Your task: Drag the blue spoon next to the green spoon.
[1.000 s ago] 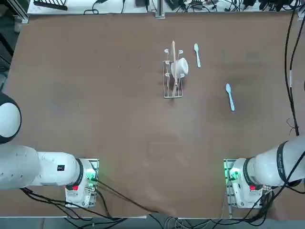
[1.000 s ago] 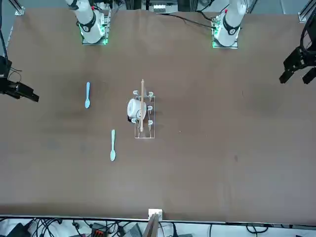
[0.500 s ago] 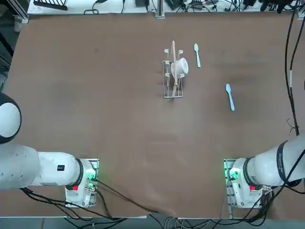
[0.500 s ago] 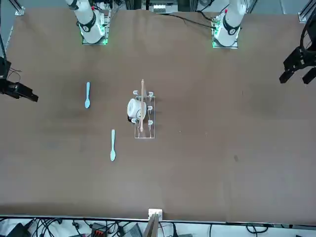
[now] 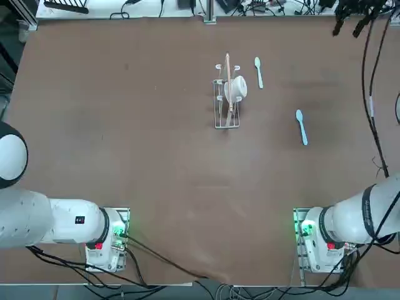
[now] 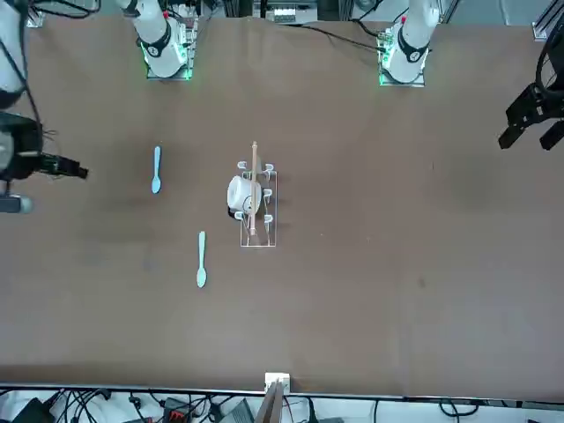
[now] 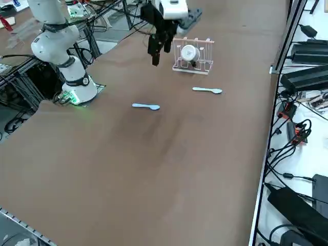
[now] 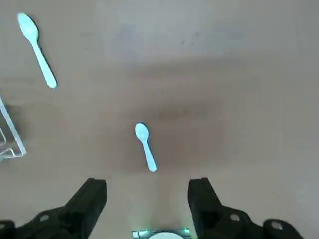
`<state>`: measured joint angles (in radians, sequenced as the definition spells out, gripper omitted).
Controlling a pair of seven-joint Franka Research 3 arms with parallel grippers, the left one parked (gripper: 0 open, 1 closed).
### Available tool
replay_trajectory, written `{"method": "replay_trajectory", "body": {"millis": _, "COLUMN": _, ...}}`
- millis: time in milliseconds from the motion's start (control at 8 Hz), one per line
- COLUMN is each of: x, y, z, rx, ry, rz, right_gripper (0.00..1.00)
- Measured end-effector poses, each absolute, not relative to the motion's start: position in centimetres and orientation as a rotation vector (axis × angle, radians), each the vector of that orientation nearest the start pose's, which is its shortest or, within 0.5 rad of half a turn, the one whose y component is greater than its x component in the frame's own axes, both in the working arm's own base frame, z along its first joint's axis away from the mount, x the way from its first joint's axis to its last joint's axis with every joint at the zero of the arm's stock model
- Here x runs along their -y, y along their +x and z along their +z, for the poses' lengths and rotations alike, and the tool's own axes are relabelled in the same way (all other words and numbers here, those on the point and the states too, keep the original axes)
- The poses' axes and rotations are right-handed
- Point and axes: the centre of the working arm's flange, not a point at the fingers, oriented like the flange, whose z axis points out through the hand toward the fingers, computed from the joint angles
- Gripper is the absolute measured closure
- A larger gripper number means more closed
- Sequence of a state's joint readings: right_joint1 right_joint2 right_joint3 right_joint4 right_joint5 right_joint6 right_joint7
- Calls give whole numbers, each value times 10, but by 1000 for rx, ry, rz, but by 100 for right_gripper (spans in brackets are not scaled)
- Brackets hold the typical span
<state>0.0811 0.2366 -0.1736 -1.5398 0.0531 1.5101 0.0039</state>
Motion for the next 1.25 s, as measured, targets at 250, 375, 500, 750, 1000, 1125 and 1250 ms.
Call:
{"method": "replay_trajectory", "body": {"millis": 250, "x": 41, "y": 593, "z": 452, "rx": -160, "ry": -3093, "rz": 331, "right_gripper": 0}}
{"method": "replay_trajectory", "body": {"millis": 375, "x": 37, "y": 581, "z": 423, "rx": -153, "ry": -3097, "rz": 271, "right_gripper": 0}}
{"method": "replay_trajectory", "body": {"millis": 500, "x": 30, "y": 563, "z": 391, "rx": -139, "ry": -3101, "rz": 209, "right_gripper": 0}}
{"method": "replay_trajectory", "body": {"millis": 750, "x": 15, "y": 519, "z": 324, "rx": -110, "ry": -3109, "rz": 113, "right_gripper": 0}}
{"method": "replay_trajectory", "body": {"millis": 1000, "x": -2, "y": 486, "z": 281, "rx": -63, "ry": -3116, "rz": 98, "right_gripper": 0}}
{"method": "replay_trajectory", "body": {"millis": 1125, "x": -4, "y": 474, "z": 267, "rx": -57, "ry": -3120, "rz": 67, "right_gripper": 0}}
{"method": "replay_trajectory", "body": {"millis": 1250, "x": -4, "y": 460, "z": 250, "rx": -56, "ry": -3124, "rz": 18, "right_gripper": 0}}
